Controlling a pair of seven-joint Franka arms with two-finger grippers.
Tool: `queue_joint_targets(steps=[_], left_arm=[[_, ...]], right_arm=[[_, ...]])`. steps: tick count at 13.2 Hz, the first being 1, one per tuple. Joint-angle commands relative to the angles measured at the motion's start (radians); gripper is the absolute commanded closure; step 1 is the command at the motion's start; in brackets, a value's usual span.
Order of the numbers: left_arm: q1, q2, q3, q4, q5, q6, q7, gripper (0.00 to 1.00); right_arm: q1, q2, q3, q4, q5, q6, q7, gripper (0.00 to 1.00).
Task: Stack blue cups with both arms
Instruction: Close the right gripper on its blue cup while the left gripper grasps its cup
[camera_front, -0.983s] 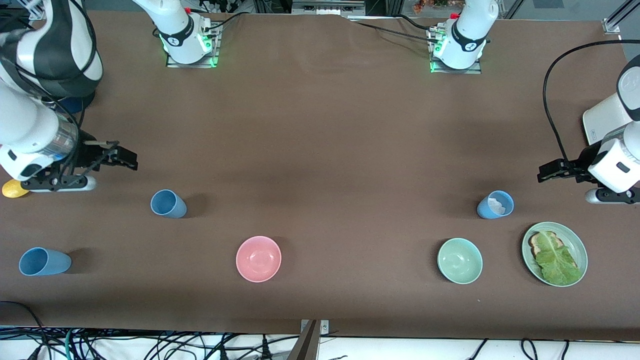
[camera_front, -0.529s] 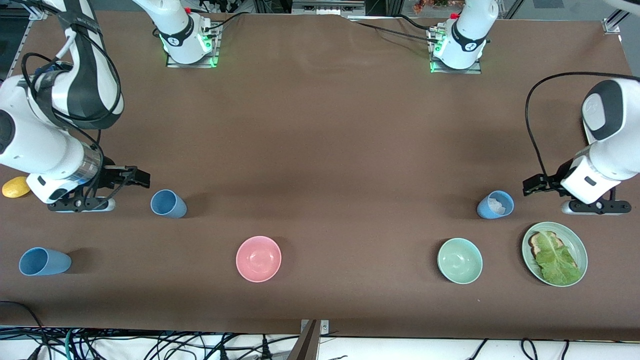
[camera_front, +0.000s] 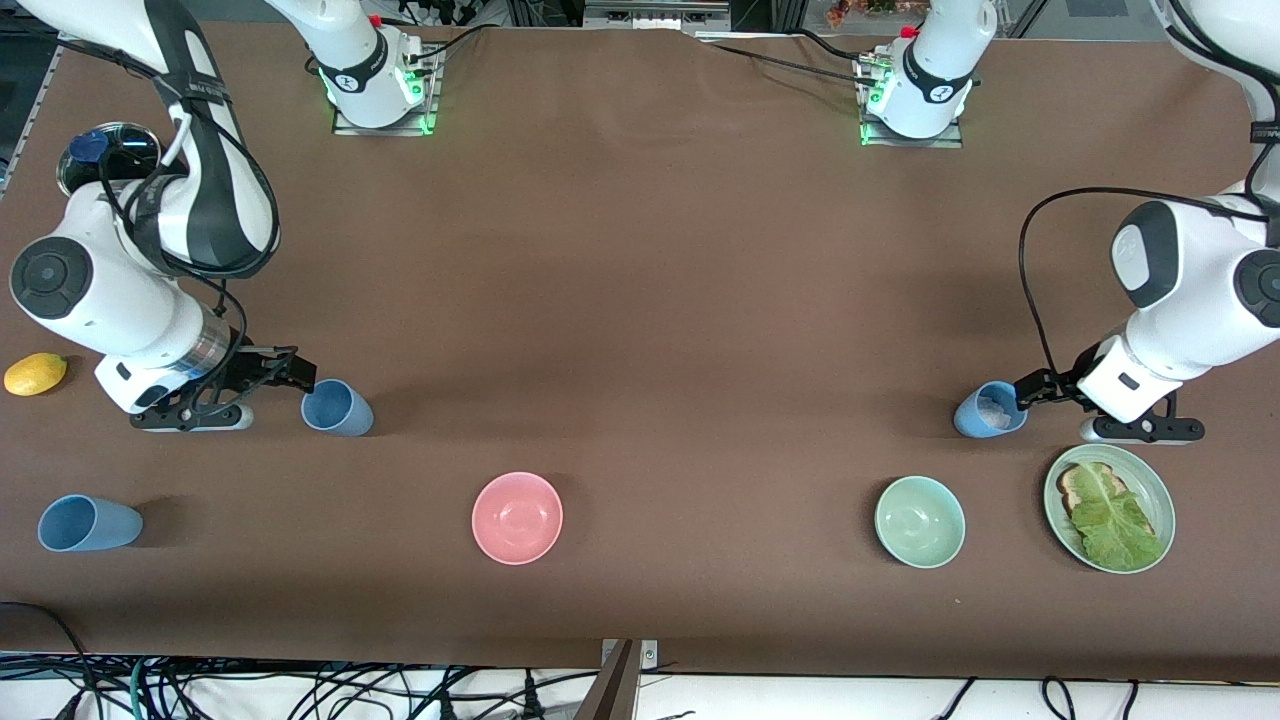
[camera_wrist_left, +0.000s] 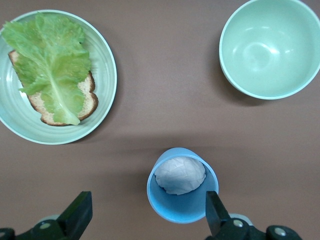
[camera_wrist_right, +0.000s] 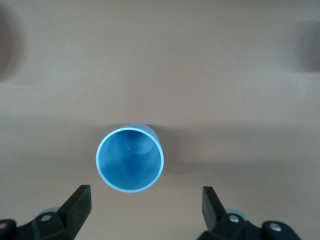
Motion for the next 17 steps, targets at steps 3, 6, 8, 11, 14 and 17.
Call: queue_joint_targets(steps=[3,6,8,11,14,17], left_arm=[[0.002,0.027,0.001,-0.021,0.023,0.061,0.015,0.0],[0.005,0.035,0.001,-0.061,0.084,0.131,0.012,0.0],[0.013,0.05,0.001,-0.07,0.09,0.17,0.017,0.01],[0.016,0.082,0.001,-0.07,0.09,0.199,0.018,0.03],[0.02,0.119,0.001,-0.07,0.09,0.247,0.018,0.17],[0.02,0.16,0.001,-0.07,0.09,0.303,0.017,0.21]], right_arm=[[-0.023,0.023,0.003,-0.011,-0.003,0.037,-0.048,0.05],[-0.044,0.054,0.005,-0.01,0.003,0.073,-0.086,0.12],[-0.046,0.069,0.005,-0.01,0.007,0.09,-0.094,0.16],[-0.044,0.077,0.006,-0.008,0.008,0.101,-0.092,0.29],[-0.044,0.098,0.01,-0.005,0.01,0.119,-0.092,0.43],[-0.041,0.112,0.014,-0.005,0.01,0.13,-0.083,0.49]])
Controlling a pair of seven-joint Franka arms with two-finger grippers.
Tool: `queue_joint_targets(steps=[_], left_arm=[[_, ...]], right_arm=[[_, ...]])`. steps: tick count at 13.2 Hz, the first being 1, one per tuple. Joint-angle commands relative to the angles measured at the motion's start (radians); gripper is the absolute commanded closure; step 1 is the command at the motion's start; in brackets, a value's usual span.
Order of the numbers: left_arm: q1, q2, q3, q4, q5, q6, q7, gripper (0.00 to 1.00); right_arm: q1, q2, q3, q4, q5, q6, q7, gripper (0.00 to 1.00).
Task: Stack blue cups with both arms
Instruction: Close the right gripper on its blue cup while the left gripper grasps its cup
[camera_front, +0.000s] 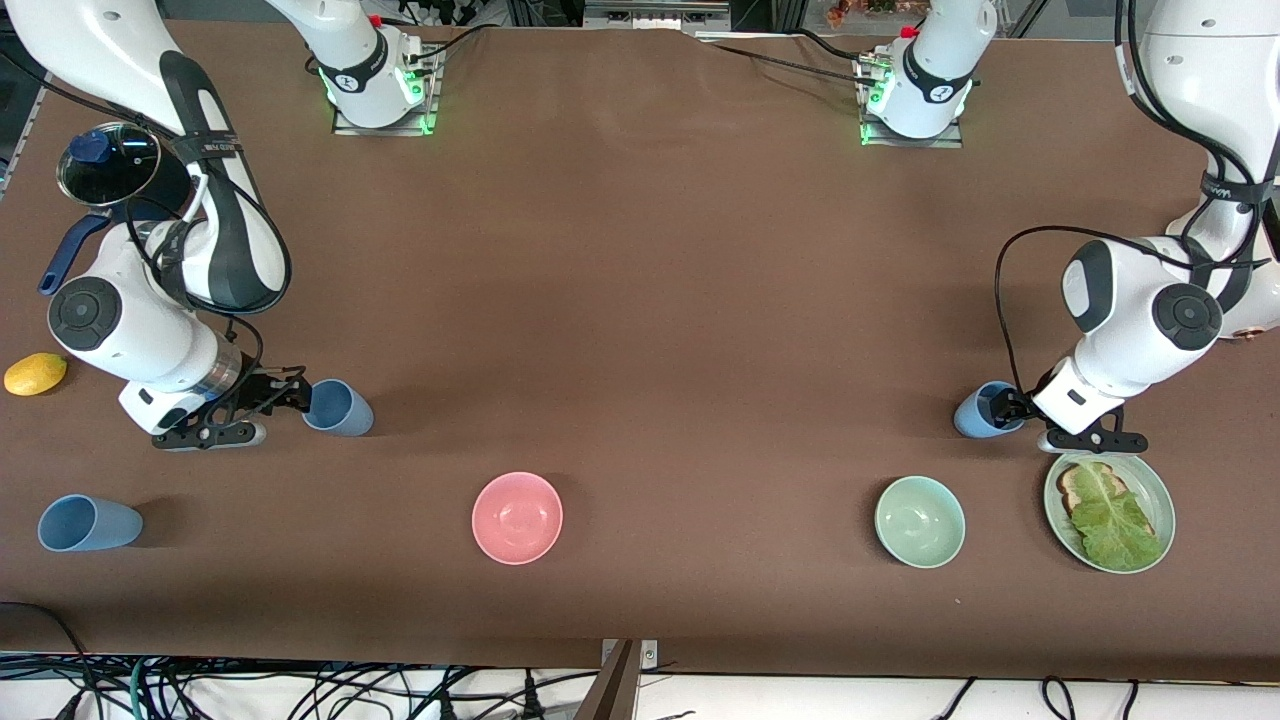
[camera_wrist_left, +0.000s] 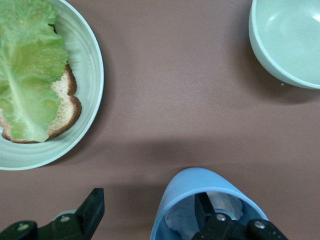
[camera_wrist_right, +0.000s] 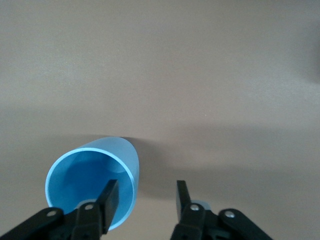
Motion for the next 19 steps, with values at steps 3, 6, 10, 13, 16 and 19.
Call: queue_joint_targets(steps=[3,6,10,13,16,19], left_arm=[[0.006,0.034,0.001,-0.007,0.019,0.069,0.01,0.51],[0.004,0.034,0.001,-0.007,0.017,0.069,-0.003,1.0],[0.003,0.034,0.001,-0.007,0.017,0.069,-0.027,1.0],[0.003,0.023,0.0,-0.009,0.017,0.062,-0.025,1.0],[0.003,-0.029,-0.006,-0.024,0.017,0.036,-0.027,1.0],[-0.007,-0.083,-0.011,-0.024,0.005,-0.026,-0.03,1.0]], right_arm=[[0.0,0.017,0.011,-0.002,0.023,0.029,-0.003,0.49],[0.002,0.027,0.011,-0.005,0.024,0.04,-0.003,0.52],[0.002,0.031,0.013,-0.007,0.024,0.043,-0.002,0.58],[0.002,0.037,0.017,-0.009,0.027,0.055,-0.002,0.67],[0.002,0.037,0.019,-0.009,0.032,0.057,-0.002,0.69],[0.002,0.037,0.019,-0.01,0.033,0.057,-0.002,0.76]])
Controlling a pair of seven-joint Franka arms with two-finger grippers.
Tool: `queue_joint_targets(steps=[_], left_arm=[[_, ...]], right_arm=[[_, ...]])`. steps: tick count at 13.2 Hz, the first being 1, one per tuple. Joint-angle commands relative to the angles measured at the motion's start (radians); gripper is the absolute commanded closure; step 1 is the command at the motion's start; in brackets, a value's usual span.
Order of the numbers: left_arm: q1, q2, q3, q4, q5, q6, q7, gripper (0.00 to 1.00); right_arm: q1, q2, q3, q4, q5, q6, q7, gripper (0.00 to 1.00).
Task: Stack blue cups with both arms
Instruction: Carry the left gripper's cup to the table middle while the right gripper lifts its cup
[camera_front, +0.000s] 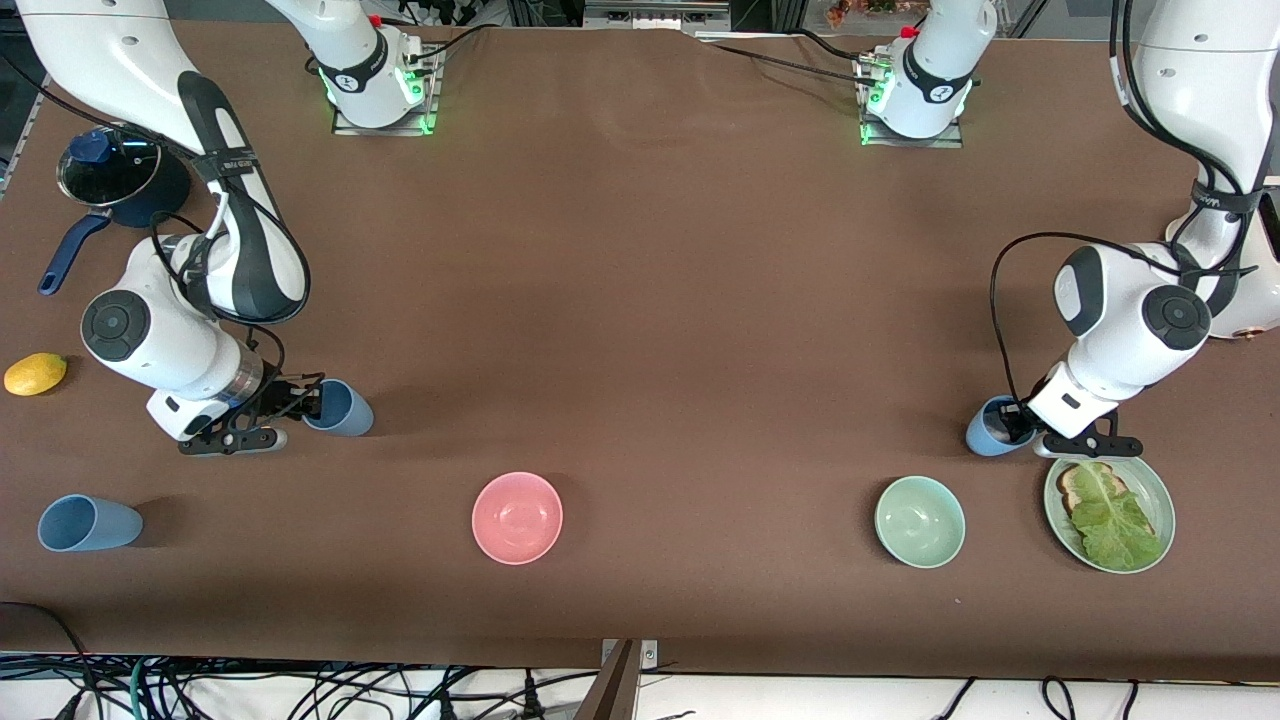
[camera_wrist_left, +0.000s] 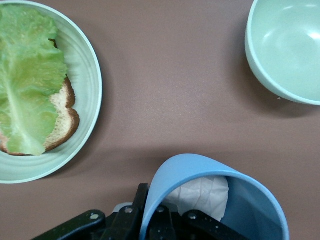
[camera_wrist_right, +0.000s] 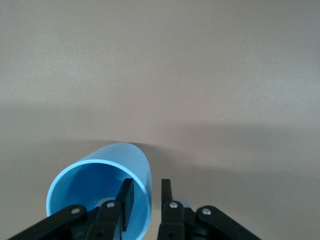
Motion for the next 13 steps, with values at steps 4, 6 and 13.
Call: queue_joint_targets(steps=[4,6,13], left_arm=[[-0.009,-0.158,-0.09,-0.019,0.004,-0.205,-0.176,1.0],[-0.009,-0.195,-0.14,-0.013,0.004,-0.282,-0.265,1.0],[-0.185,-0.226,-0.196,0.004,0.005,-0.326,-0.644,1.0]], right_arm=[[-0.001,-0.002,0.006,-0.013,0.017,0.019,-0.003,0.87],[-0.001,-0.002,0.006,-0.013,0.017,0.022,-0.003,0.92],[-0.001,-0.002,0.008,-0.012,0.02,0.017,-0.003,1.0]])
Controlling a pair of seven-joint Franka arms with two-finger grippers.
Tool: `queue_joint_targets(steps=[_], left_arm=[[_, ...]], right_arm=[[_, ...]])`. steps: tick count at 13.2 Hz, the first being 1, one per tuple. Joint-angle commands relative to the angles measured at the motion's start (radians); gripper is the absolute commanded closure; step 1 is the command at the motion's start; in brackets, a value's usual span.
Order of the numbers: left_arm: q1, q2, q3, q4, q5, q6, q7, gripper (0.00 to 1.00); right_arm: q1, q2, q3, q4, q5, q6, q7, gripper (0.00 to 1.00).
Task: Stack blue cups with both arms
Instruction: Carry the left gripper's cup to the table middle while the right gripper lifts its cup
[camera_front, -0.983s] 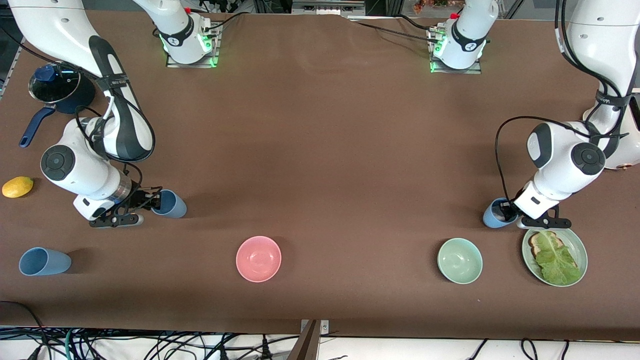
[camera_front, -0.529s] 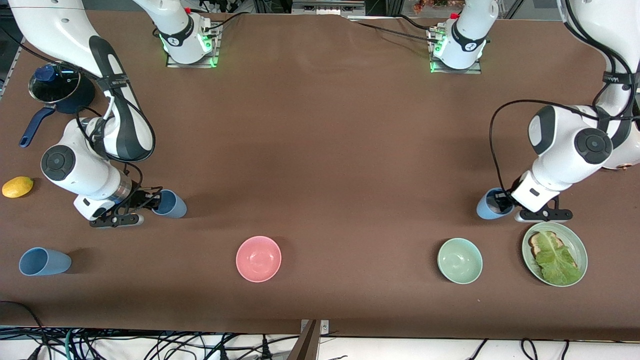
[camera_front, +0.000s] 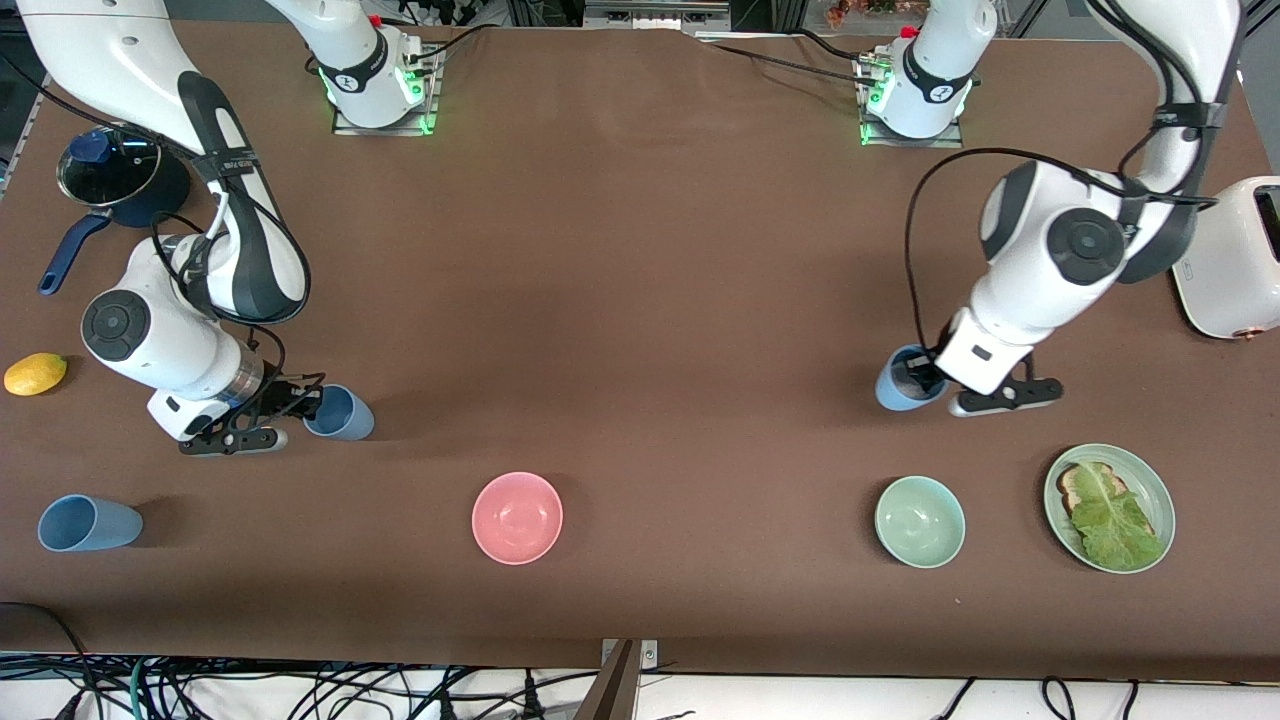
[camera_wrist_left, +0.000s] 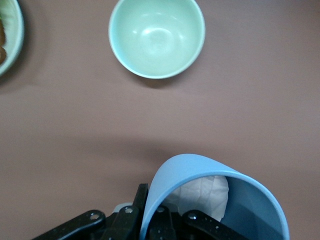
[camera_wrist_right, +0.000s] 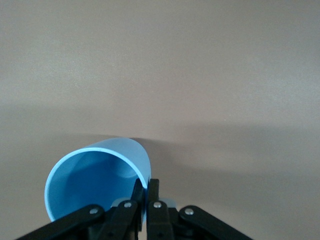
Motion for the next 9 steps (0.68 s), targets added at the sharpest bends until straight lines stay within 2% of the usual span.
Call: queue_joint_targets(steps=[1,6,9], left_arm=[[-0.079,-0.017,0.012,0.009,0.006,-0.014,-0.134,1.0],[-0.241,0.037,0.023,0.056,0.007,-0.014,-0.395,1.0],[-0.32,0.116,0.034,0.113,0.01,-0.011,-0.495,1.0]], right_arm=[[-0.002,-0.004,0.008,-0.005,0.015,0.011,-0.003,1.0],[-0.002,-0.013,0.008,0.036,0.014,-0.023,-0.015,1.0],[-0.002,-0.015,0.007,0.106,0.012,-0.13,-0.015,1.0]])
